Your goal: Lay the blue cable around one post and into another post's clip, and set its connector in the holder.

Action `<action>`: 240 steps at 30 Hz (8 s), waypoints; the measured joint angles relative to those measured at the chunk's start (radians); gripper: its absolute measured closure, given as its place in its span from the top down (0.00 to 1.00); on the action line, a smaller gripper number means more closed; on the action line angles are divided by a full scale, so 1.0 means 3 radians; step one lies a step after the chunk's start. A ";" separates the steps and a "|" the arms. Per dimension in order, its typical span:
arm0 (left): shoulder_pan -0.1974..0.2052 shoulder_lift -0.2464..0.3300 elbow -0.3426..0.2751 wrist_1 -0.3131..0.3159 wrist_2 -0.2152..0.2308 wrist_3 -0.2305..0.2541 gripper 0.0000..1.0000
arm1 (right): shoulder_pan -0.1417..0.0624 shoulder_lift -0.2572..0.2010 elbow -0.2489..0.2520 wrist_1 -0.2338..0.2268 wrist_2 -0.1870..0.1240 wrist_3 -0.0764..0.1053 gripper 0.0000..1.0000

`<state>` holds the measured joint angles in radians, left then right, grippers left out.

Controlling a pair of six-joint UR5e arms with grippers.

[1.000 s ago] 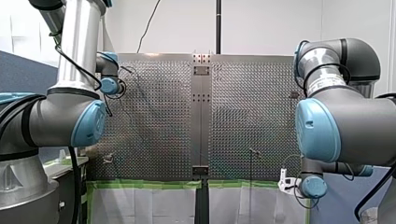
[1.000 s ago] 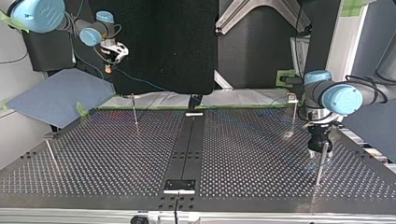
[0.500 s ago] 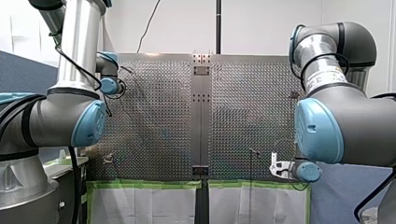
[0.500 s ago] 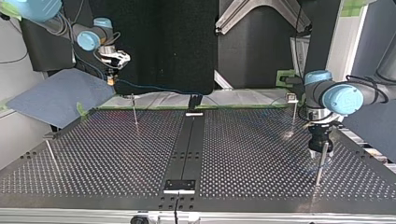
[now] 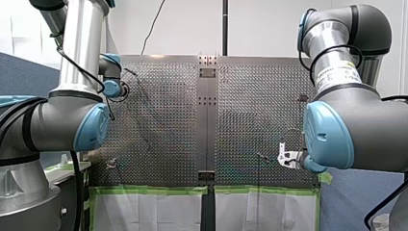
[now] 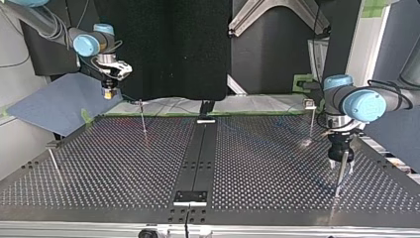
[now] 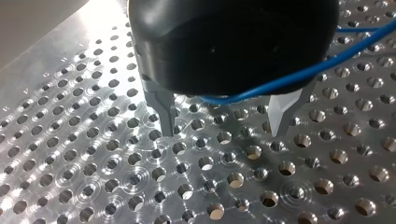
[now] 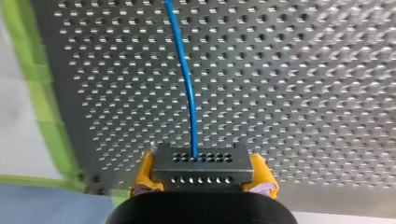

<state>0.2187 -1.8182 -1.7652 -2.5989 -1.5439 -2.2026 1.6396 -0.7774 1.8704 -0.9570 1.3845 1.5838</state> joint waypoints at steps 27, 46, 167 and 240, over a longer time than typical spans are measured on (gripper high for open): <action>0.0006 0.0000 0.0000 -0.0065 0.0000 0.0000 1.00 | 0.0192 -0.0641 0.0113 -0.0005 -0.0207 0.0023 0.00; 0.0007 0.0000 0.0000 -0.0064 0.0000 0.0000 1.00 | 0.0176 -0.0570 0.0377 -0.0128 0.0266 0.0048 0.00; 0.0099 0.0003 -0.0133 -0.0448 0.0511 -0.0902 1.00 | 0.0408 -0.0884 0.0272 0.0241 0.0131 0.0023 0.00; 0.0165 0.0635 -0.1724 0.0394 0.1211 -0.1485 1.00 | 0.0596 -0.0884 0.0273 0.0290 0.0161 0.0009 0.00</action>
<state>0.2682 -1.6278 -2.2826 -2.4807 -1.1806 -2.6480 1.8185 -1.0425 1.9524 -0.8699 1.4328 1.5864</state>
